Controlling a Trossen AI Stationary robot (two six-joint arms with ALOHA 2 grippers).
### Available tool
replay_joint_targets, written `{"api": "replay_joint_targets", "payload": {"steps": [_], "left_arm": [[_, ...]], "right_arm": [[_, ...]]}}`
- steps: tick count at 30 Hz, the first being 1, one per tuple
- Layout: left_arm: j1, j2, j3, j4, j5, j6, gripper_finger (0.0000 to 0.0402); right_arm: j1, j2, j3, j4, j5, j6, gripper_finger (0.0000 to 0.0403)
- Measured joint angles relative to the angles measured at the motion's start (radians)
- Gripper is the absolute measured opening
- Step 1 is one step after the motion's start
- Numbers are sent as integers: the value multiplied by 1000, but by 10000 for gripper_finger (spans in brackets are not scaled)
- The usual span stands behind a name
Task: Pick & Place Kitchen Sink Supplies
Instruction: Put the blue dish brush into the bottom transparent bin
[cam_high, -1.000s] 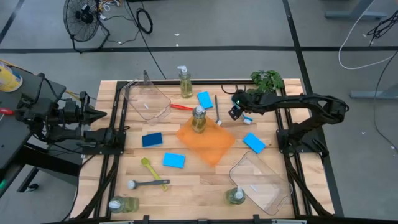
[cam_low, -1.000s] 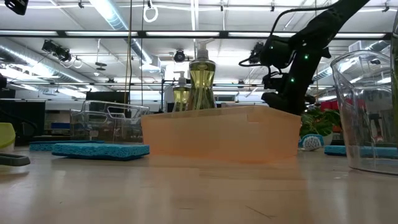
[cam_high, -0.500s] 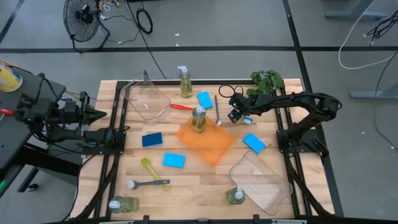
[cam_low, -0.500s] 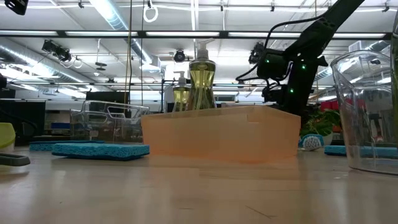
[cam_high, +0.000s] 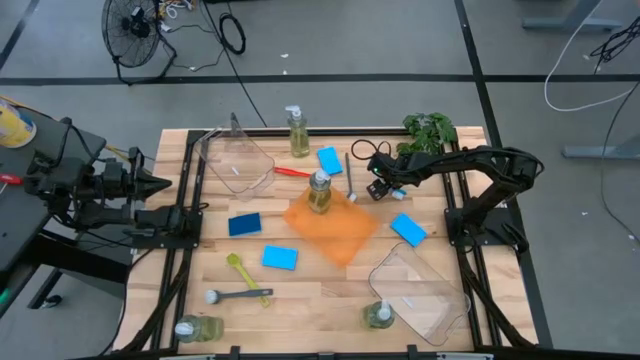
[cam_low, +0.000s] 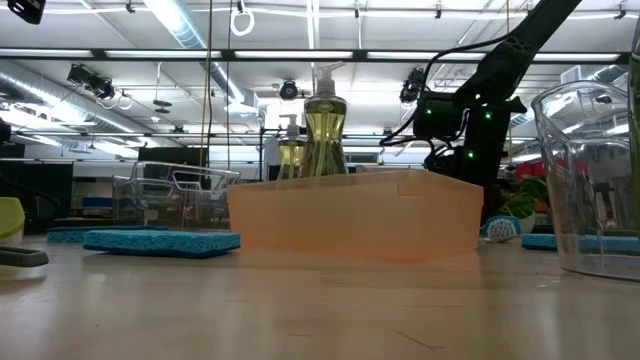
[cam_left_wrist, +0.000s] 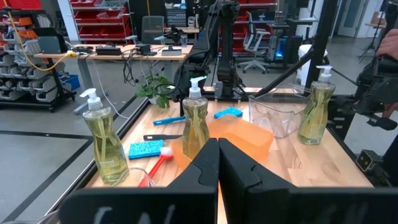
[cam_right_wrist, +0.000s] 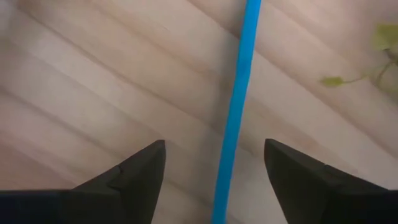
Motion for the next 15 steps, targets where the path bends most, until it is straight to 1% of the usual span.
{"api": "replay_joint_targets", "payload": {"steps": [8, 15], "left_arm": [[0, 0, 0, 0, 0, 0, 3], [0, 0, 0, 0, 0, 0, 3]], "right_arm": [[0, 0, 0, 0, -24, 14, 184], [0, 0, 0, -4, -24, 3, 112]]}}
